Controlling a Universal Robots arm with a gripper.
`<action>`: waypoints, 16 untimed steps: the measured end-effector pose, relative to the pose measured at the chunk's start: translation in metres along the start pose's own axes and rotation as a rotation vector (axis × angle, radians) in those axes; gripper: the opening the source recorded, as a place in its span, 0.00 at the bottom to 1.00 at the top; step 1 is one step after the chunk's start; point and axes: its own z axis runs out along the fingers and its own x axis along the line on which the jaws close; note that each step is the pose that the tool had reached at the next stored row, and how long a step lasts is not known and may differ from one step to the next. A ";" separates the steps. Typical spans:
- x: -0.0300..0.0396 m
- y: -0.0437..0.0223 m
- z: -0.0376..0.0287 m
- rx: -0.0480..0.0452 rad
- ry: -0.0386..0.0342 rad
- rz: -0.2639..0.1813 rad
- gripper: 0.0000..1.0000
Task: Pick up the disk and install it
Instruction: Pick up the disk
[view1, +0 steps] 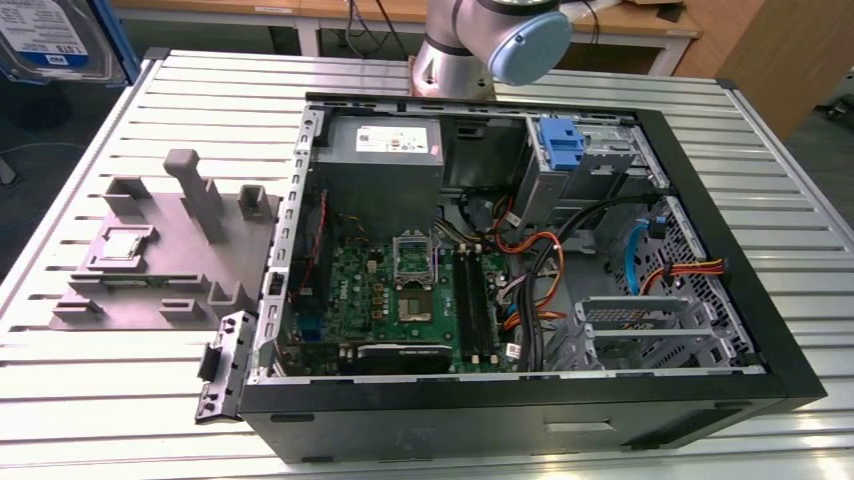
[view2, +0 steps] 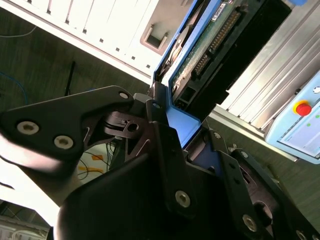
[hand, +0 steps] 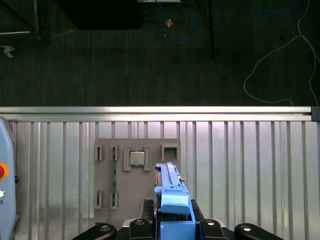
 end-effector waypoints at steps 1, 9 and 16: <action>0.0000 -0.0005 0.0000 -0.0001 0.0000 0.000 0.37; -0.0002 -0.0062 -0.0002 -0.0001 0.0001 0.000 0.37; -0.0002 -0.0103 -0.0003 -0.0001 0.0001 0.000 0.37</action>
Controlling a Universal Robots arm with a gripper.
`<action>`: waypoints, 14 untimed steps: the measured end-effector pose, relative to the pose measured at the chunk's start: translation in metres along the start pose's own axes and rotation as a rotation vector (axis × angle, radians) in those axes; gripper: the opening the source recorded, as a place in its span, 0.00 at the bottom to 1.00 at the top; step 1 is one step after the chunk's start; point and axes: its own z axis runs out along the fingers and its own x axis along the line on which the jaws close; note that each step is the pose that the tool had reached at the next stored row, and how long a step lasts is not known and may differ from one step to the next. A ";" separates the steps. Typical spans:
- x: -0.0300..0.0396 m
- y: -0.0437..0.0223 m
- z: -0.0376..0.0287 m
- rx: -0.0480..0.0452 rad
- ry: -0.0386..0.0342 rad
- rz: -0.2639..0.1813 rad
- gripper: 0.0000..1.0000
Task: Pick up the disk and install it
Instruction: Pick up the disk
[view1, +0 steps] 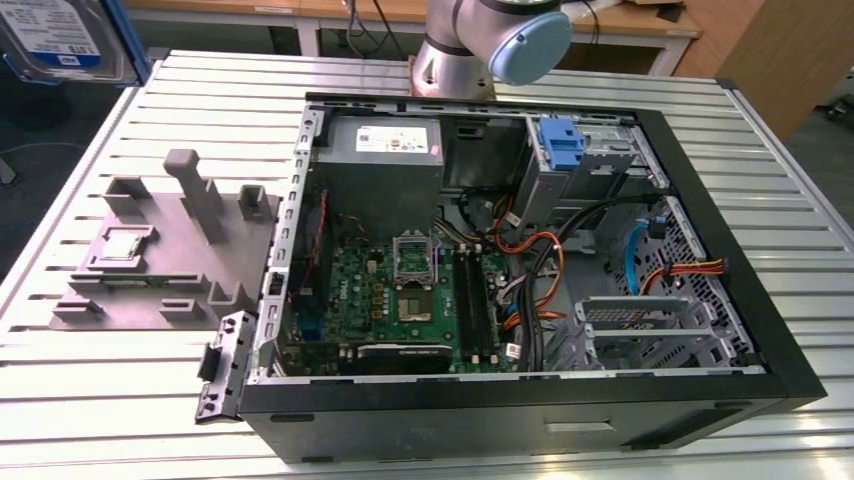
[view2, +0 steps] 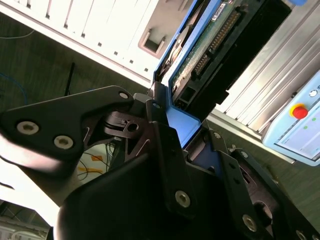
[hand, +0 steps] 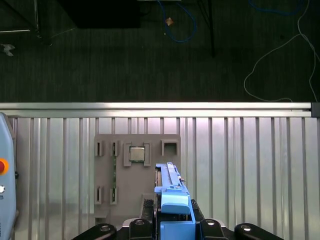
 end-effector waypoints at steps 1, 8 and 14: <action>0.0000 -0.0005 0.0000 0.0000 0.0000 0.000 0.37; -0.0001 -0.0040 -0.0001 0.0000 0.0000 0.000 0.37; -0.0001 -0.0067 -0.0002 0.0000 0.0000 0.000 0.37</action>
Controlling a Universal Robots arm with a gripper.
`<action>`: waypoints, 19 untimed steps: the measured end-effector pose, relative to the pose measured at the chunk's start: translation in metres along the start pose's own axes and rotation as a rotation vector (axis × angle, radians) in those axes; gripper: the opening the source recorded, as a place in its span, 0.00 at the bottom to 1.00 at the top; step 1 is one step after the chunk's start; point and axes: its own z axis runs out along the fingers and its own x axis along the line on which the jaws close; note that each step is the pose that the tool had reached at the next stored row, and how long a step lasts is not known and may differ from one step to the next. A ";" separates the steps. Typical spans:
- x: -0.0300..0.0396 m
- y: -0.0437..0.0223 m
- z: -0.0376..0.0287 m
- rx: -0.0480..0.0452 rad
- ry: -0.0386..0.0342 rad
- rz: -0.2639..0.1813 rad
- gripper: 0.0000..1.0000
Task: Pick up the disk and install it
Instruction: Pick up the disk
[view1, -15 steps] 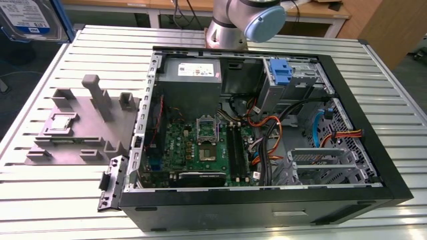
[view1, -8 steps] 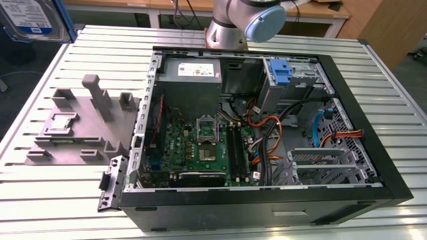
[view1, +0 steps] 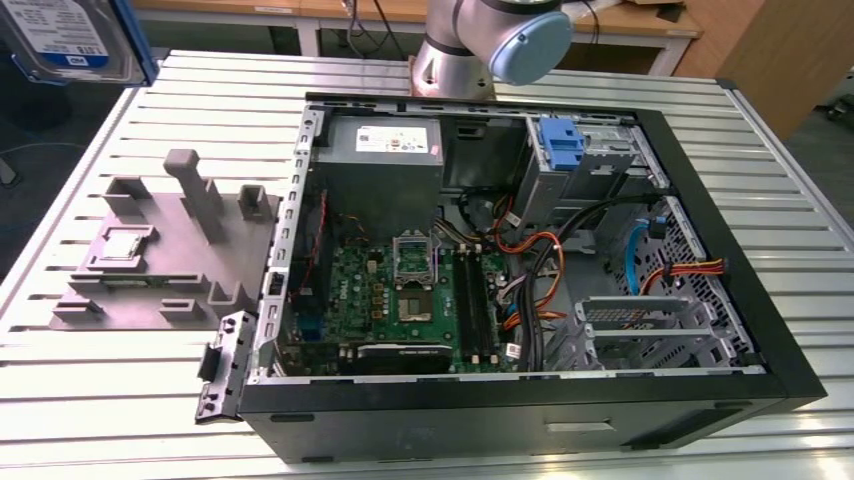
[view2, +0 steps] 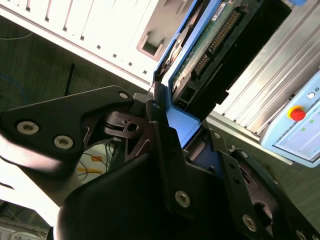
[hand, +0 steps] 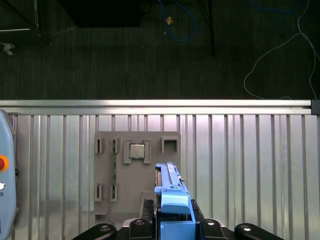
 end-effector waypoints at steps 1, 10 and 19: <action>0.0000 -0.0004 0.0000 0.0000 0.0000 0.000 0.37; -0.0001 -0.0043 -0.0001 0.0000 0.0000 0.000 0.37; -0.0002 -0.0090 -0.0002 0.0000 0.0000 0.000 0.37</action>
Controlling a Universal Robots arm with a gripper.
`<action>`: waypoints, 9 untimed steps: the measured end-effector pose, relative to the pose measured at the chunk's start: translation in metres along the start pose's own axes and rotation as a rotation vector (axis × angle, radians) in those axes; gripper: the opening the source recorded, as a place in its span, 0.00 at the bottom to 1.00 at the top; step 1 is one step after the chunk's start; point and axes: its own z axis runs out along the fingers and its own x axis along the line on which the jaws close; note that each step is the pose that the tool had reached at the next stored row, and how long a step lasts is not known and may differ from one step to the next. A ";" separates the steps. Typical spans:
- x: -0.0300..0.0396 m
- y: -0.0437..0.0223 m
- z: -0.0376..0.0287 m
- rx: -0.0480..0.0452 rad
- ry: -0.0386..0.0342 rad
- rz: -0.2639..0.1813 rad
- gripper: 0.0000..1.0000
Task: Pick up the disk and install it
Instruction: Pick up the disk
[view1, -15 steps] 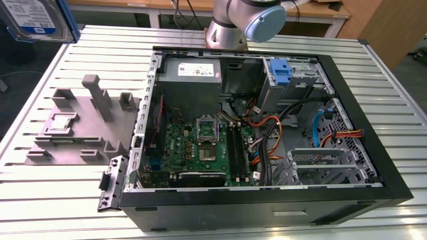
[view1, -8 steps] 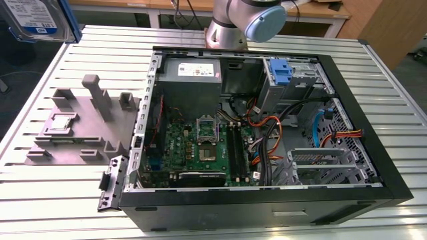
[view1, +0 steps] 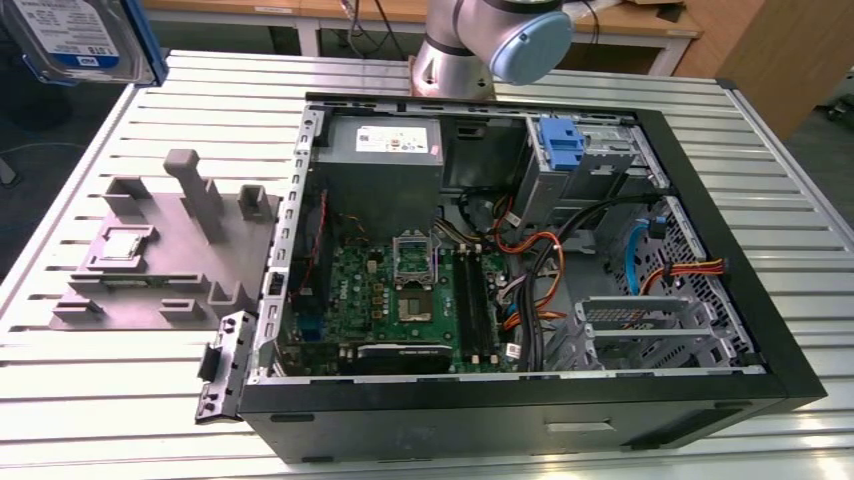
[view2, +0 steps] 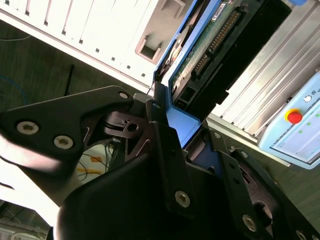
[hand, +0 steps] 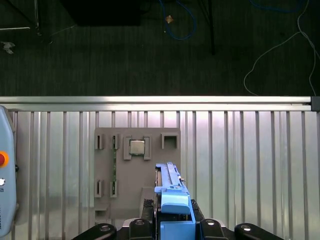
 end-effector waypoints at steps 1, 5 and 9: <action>0.0000 -0.0006 0.0000 -0.0001 0.0000 0.000 0.37; -0.0001 -0.0035 -0.0001 -0.0001 0.0000 0.000 0.37; -0.0001 -0.0065 -0.0001 0.0000 0.0000 0.000 0.37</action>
